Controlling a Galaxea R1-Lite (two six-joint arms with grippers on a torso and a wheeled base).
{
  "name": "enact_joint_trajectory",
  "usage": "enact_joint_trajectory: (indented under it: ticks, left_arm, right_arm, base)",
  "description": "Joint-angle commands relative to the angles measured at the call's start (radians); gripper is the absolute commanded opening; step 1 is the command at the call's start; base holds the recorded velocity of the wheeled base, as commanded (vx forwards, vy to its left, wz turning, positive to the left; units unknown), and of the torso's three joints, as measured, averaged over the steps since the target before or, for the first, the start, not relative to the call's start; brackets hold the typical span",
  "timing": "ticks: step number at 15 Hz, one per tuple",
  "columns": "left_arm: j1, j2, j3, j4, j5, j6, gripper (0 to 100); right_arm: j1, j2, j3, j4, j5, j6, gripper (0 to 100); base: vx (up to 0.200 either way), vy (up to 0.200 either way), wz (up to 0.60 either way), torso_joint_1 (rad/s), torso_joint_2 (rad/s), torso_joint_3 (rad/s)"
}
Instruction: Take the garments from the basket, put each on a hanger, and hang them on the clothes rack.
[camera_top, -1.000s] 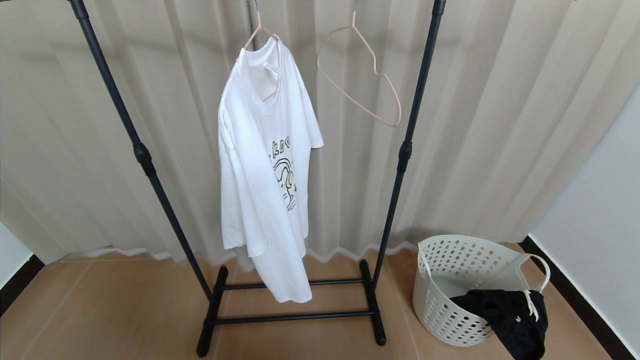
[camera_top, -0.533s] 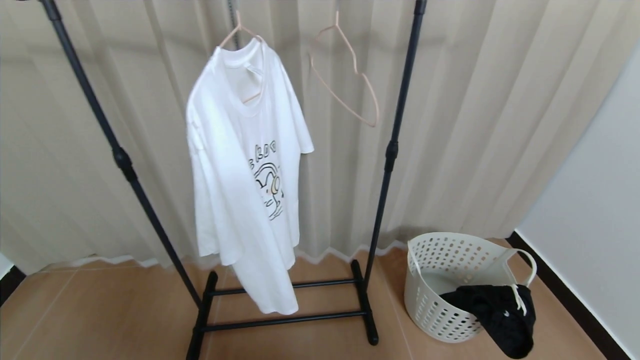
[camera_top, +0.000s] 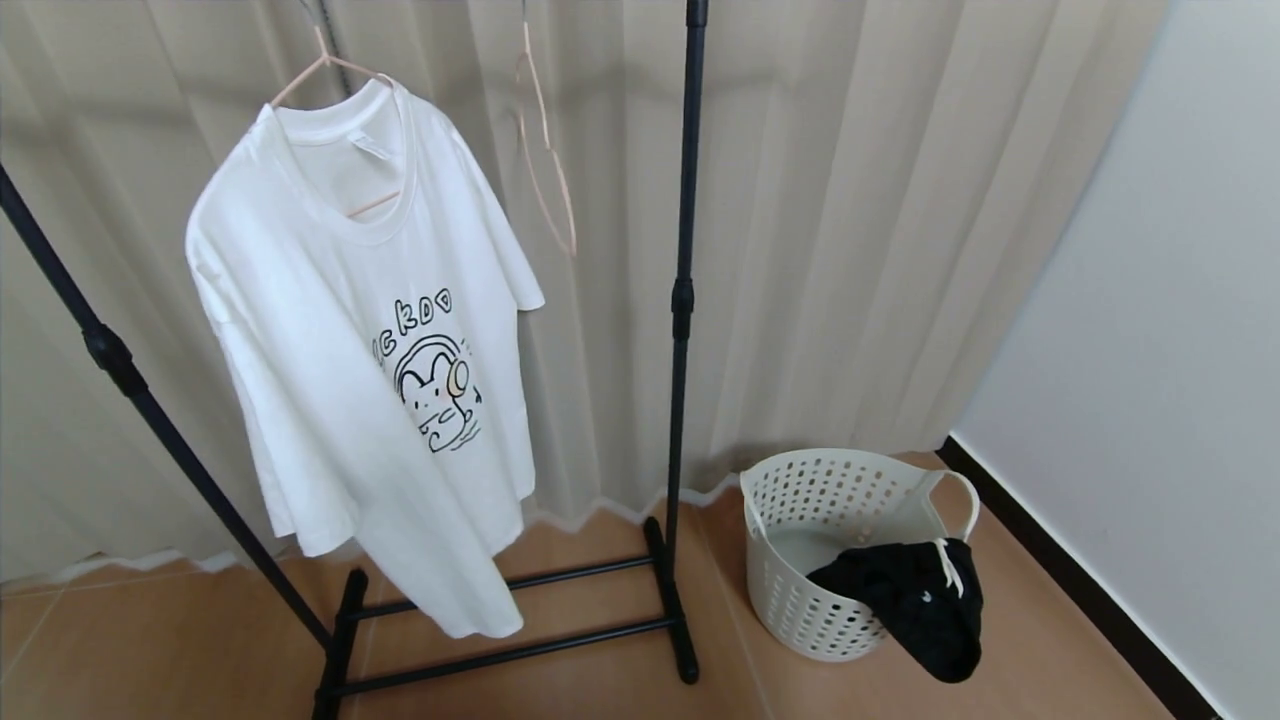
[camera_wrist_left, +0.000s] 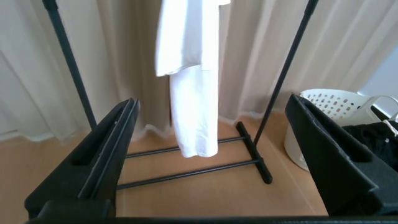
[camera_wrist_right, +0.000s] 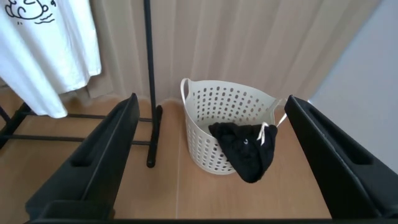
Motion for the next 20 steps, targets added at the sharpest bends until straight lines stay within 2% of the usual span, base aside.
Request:
enact_joint_trajectory:
  ticks: [1,3,6,8,18,20]
  left_arm:
    - [-0.001,0.001,0.0,0.0,0.001,-0.001,100]
    - [-0.001,0.001,0.0,0.0,0.001,-0.001,100]
    - [-0.001,0.001,0.0,0.0,0.001,-0.002,100]
    - [-0.001,0.001,0.0,0.0,0.001,-0.002,100]
    - [-0.001,0.001,0.0,0.0,0.002,-0.005,100]
    - [-0.001,0.001,0.0,0.0,0.002,-0.004,100]
  right_arm:
    - [0.0,0.0,0.0,0.0,0.0,-0.001,100]
    - [0.0,0.0,0.0,0.0,0.001,-0.001,100]
    - [0.0,0.0,0.0,0.0,0.0,-0.001,100]
    - [0.0,0.0,0.0,0.0,0.0,-0.001,100]
    - [0.0,0.0,0.001,0.0,0.0,-0.001,100]
    - [0.0,0.0,0.001,0.0,0.0,-0.001,100]
  base:
    - [0.0,-0.2,0.0,0.002,0.01,-0.002]
    - [0.0,-0.2,0.0,0.005,0.0,0.002]
    - [0.2,0.0,0.0,0.001,0.0,0.005]
    - [0.0,0.0,0.0,-0.036,0.17,0.147]
    - [0.0,0.0,0.0,-0.035,0.41,0.379]
    - [0.0,0.0,0.0,-0.001,0.05,0.072]
